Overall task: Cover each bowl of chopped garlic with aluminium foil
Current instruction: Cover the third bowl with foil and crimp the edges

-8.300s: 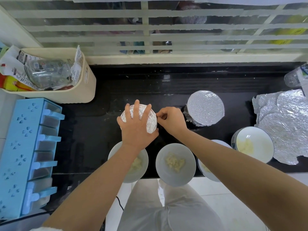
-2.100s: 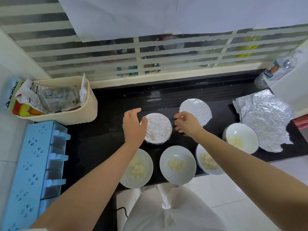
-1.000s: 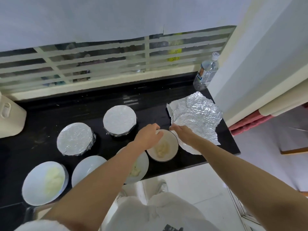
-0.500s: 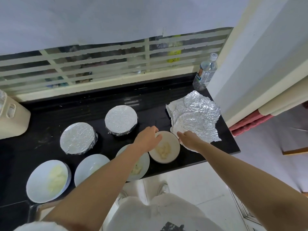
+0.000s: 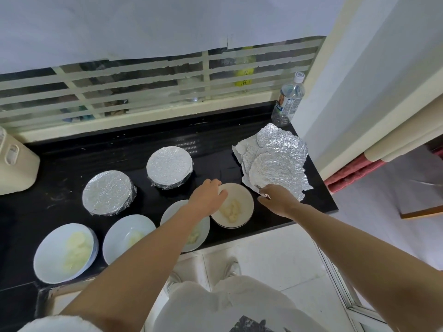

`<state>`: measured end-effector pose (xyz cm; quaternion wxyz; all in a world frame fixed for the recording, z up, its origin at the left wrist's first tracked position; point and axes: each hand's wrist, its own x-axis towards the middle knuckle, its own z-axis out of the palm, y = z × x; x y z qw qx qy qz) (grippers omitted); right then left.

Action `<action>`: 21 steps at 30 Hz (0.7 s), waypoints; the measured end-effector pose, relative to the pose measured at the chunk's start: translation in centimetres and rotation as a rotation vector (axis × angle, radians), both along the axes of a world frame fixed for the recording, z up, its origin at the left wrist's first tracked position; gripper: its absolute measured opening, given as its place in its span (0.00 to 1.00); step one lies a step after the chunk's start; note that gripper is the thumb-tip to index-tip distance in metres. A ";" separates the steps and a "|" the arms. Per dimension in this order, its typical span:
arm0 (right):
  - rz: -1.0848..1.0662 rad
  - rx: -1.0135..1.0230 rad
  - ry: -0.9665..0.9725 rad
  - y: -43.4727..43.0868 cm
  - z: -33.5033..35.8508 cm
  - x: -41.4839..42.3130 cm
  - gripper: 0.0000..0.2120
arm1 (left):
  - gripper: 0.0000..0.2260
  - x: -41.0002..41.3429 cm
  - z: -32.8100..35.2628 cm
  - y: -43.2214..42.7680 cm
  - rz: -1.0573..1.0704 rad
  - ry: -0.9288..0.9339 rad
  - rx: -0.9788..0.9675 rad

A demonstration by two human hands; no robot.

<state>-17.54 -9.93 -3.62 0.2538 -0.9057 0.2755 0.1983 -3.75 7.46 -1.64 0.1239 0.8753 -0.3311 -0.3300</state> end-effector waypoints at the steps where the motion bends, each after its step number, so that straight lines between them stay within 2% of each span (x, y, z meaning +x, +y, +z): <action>1: -0.022 -0.012 -0.049 0.0 0.1 0.0 0.17 | 0.22 -0.1 0.0 0.0 0.001 -0.006 0.001; 6: -0.281 -0.017 -0.478 -1.3 2.9 1.2 0.10 | 0.25 -0.2 0.3 0.4 0.048 0.005 -0.039; 8: -0.456 0.079 -0.654 -2.2 5.7 2.4 0.08 | 0.27 0.0 0.4 0.8 0.088 0.019 -0.082; 11: -0.630 0.369 -0.832 -2.8 10.6 4.5 0.16 | 0.26 0.8 1.0 1.3 0.145 0.018 -0.168; 14: -0.628 0.692 -0.842 -1.7 14.1 6.4 0.21 | 0.23 1.5 2.0 1.7 0.249 0.071 -0.303; 17: -0.611 1.010 -0.786 0.8 15.7 7.5 0.21 | 0.17 2.4 2.9 2.4 0.408 0.225 -0.474; 20: -0.652 1.142 -0.792 4.0 15.6 8.2 0.18 | 0.14 3.8 4.4 4.4 0.782 0.511 -0.716; 21: -0.675 1.137 -0.796 5.0 15.3 8.5 0.18 | 0.15 4.2 5.0 5.5 0.866 0.548 -0.776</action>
